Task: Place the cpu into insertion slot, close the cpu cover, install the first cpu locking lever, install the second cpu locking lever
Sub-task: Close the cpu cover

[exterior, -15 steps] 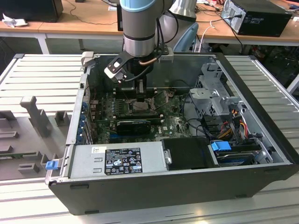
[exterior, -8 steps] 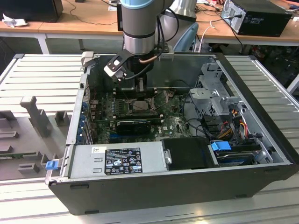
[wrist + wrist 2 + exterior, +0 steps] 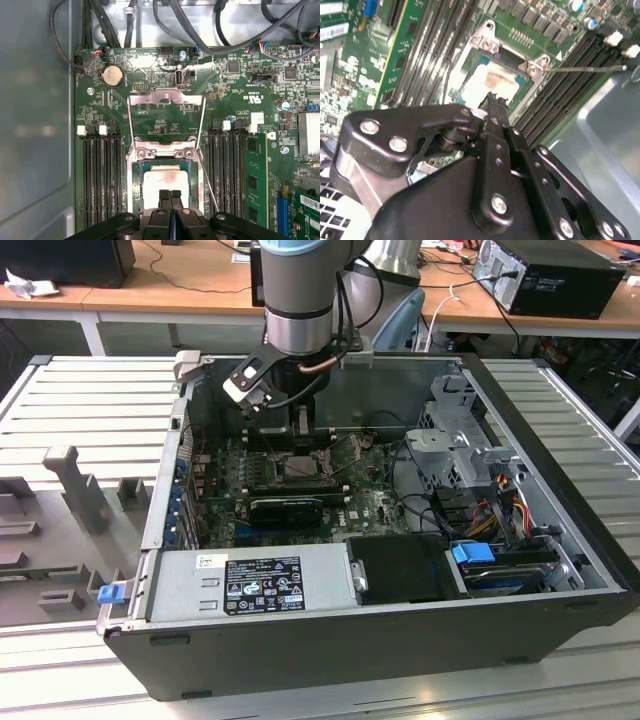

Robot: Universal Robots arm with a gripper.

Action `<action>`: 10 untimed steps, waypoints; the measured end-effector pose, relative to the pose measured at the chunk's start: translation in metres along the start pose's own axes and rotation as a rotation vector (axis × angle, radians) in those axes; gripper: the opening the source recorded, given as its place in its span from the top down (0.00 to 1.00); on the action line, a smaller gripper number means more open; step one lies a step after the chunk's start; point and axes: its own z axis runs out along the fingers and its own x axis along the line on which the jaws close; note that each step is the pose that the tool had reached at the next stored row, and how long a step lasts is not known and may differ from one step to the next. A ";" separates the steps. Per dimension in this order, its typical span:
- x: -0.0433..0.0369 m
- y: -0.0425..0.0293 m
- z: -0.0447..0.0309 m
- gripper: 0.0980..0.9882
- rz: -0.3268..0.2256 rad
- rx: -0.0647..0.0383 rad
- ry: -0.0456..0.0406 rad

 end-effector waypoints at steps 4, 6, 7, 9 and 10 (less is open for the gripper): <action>0.0001 0.0003 -0.0050 0.99 0.000 0.000 0.0003; 0.0001 0.0004 -0.0067 0.99 0.000 0.000 0.0010; 0.0001 0.0004 -0.0071 0.99 0.000 0.000 0.0011; 0.0001 0.0004 -0.0077 0.99 0.000 0.000 0.0017; 0.0001 0.0005 -0.0082 0.99 0.000 0.000 0.0021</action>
